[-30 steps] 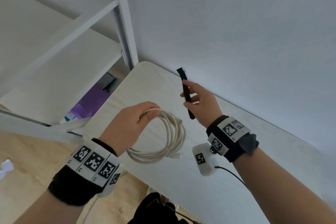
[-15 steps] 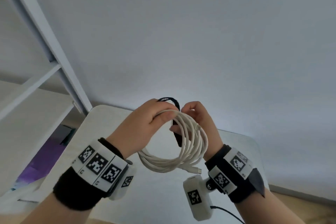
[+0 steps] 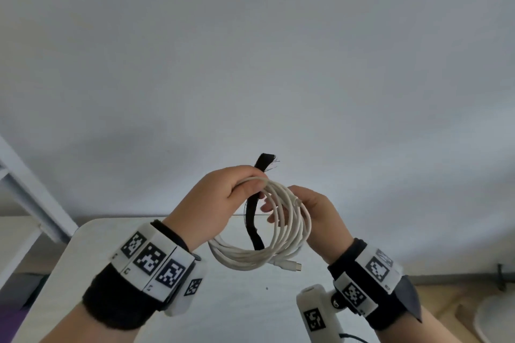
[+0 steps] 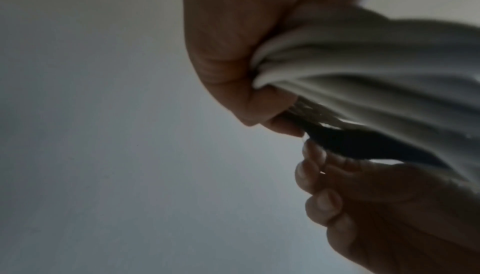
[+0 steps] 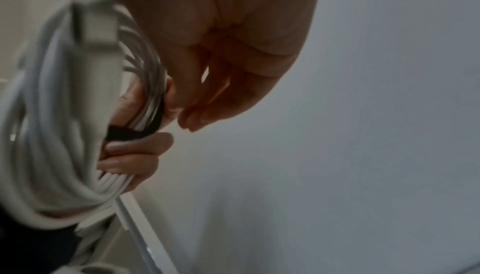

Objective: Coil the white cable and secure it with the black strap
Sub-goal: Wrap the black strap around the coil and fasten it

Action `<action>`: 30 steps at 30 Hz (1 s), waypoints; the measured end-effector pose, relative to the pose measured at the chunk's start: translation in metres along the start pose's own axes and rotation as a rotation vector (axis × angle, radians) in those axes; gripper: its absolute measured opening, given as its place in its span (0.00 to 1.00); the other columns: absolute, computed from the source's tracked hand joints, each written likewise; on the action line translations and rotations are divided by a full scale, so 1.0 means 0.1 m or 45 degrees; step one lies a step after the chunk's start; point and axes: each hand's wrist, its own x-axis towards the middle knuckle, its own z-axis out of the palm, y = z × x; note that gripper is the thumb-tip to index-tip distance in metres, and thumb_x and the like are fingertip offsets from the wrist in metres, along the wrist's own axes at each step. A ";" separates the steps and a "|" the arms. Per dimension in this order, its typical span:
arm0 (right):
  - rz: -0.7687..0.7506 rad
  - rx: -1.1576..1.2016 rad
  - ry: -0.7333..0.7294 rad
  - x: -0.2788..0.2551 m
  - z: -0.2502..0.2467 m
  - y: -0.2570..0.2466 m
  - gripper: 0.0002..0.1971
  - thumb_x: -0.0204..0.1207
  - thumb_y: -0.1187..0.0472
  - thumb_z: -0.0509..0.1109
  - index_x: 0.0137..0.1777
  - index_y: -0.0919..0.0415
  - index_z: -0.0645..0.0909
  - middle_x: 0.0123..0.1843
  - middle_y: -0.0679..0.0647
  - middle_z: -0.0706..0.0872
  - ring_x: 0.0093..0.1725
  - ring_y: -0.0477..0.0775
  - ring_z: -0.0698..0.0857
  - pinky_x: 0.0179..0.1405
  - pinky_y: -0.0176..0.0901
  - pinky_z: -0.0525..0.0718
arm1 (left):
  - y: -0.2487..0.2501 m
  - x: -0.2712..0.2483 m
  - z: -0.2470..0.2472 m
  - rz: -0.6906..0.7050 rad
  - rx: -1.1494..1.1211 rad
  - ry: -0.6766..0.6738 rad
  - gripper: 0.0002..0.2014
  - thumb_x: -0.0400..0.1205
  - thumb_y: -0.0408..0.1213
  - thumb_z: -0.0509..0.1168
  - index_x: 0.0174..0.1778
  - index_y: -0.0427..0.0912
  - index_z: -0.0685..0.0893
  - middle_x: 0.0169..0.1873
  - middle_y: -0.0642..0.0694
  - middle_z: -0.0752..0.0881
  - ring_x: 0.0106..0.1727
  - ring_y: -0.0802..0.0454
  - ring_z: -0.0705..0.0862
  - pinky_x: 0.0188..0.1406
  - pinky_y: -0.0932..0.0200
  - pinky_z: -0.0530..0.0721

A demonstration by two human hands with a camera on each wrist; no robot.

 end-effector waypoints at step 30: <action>-0.410 -1.351 0.066 -0.20 0.62 -0.26 0.37 0.57 0.75 0.45 0.51 0.37 0.81 0.42 0.29 0.86 0.40 0.47 0.66 0.35 0.39 0.62 | -0.35 -0.03 -0.06 -0.011 0.186 0.093 0.08 0.83 0.42 0.60 0.46 0.50 0.85 0.37 0.54 0.88 0.43 0.61 0.82 0.38 0.71 0.76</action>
